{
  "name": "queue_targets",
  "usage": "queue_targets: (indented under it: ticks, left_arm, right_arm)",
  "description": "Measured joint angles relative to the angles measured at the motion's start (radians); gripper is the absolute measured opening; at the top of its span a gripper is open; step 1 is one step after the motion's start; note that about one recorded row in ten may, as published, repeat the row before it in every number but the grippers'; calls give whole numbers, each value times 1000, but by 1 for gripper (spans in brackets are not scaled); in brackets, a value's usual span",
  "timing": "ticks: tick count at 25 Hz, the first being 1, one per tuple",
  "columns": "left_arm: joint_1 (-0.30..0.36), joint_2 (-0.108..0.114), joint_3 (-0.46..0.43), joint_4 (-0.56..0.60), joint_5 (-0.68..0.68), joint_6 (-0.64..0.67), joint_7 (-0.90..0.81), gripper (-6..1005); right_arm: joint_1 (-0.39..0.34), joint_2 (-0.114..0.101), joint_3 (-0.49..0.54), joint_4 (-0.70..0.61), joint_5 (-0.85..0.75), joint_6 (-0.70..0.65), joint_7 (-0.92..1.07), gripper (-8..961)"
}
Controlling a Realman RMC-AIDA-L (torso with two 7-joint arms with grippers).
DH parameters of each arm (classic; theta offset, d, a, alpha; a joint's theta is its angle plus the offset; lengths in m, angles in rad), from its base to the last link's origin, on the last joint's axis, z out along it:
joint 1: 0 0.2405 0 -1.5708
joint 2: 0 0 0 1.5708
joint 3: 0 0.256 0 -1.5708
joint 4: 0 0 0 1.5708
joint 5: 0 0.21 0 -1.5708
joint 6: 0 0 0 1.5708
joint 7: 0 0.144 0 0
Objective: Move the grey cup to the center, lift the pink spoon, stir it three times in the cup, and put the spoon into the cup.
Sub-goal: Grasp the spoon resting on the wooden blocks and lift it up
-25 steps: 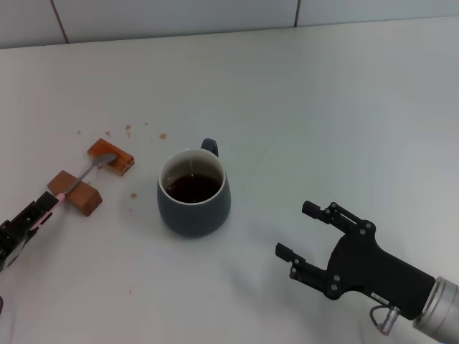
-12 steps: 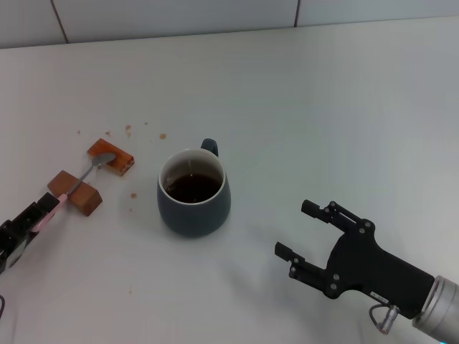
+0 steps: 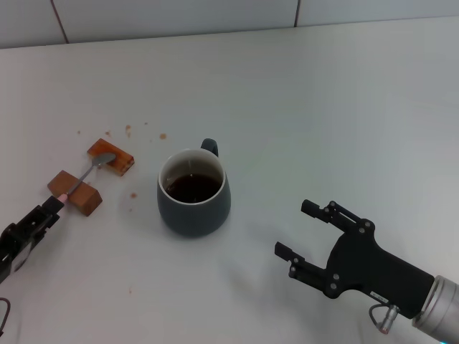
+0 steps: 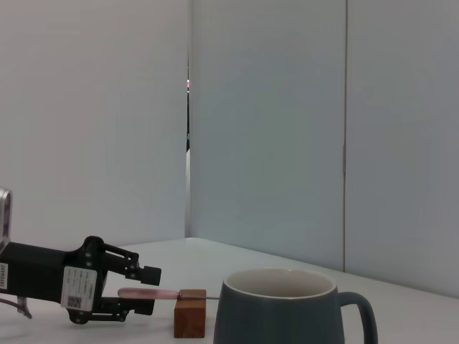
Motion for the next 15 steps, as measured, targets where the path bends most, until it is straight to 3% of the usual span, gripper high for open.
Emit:
queue_targets:
  ticks: [15]
  left_arm:
    - [-1, -1, -3, -7, 0, -4, -7, 415]
  right_arm:
    - [-5, 0, 0, -1, 0, 0, -2, 759]
